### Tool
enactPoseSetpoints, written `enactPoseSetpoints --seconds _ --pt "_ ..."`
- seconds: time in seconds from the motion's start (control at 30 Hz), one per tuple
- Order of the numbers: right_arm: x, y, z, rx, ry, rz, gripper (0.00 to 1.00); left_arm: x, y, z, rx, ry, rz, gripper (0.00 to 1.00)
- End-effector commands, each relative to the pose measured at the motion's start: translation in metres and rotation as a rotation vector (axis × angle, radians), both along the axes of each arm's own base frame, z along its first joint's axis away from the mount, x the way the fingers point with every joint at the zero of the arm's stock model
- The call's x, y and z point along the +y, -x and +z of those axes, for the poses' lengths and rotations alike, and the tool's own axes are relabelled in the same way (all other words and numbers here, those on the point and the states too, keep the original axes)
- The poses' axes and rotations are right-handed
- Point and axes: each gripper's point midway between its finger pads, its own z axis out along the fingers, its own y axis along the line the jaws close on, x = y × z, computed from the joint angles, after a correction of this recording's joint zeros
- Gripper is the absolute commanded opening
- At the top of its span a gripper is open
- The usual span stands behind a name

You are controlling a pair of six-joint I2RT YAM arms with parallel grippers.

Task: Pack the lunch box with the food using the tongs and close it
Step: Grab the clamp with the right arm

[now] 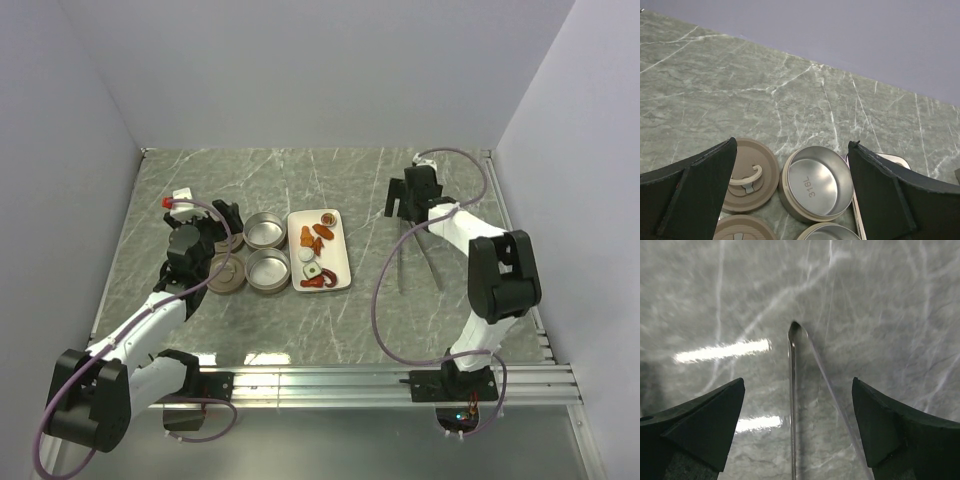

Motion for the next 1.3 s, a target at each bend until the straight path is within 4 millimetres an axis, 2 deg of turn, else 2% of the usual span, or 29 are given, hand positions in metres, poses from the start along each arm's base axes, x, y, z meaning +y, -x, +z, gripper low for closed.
enactPoseSetpoints --seconds 0.0,0.1,0.23,0.47,0.8,0.87,1.2,1.23,1.27 --pt "-0.004 0.007 -0.01 0.097 0.027 0.001 0.95 -0.006 -0.001 0.022 -0.055 0.009 -0.029 0.99" --pt "-0.001 0.009 -0.017 0.129 0.02 0.018 0.94 -0.008 -0.001 0.023 -0.057 0.008 -0.04 0.99" --pt "-0.006 0.014 -0.03 0.182 0.044 -0.007 0.93 -0.01 -0.002 0.022 -0.055 0.004 -0.054 0.99" --pt "-0.001 0.013 -0.046 0.258 0.045 0.024 0.87 -0.012 -0.002 0.022 -0.051 0.005 -0.063 1.0" --pt "-0.004 0.006 -0.053 0.299 0.076 0.015 0.83 -0.013 0.001 0.024 -0.064 0.005 -0.077 0.99" --pt "-0.006 0.006 -0.058 0.321 0.089 0.008 0.76 -0.013 0.001 0.024 -0.064 0.007 -0.077 0.99" --pt "-0.007 0.008 -0.063 0.348 0.1 0.014 0.7 -0.013 0.003 0.026 -0.073 0.006 -0.078 0.99" --pt "-0.007 0.008 -0.062 0.346 0.103 0.015 0.67 -0.013 0.003 0.026 -0.073 0.006 -0.078 0.99" --pt "-0.008 0.007 -0.062 0.348 0.105 0.013 0.57 -0.013 0.003 0.025 -0.07 0.003 -0.078 0.99"
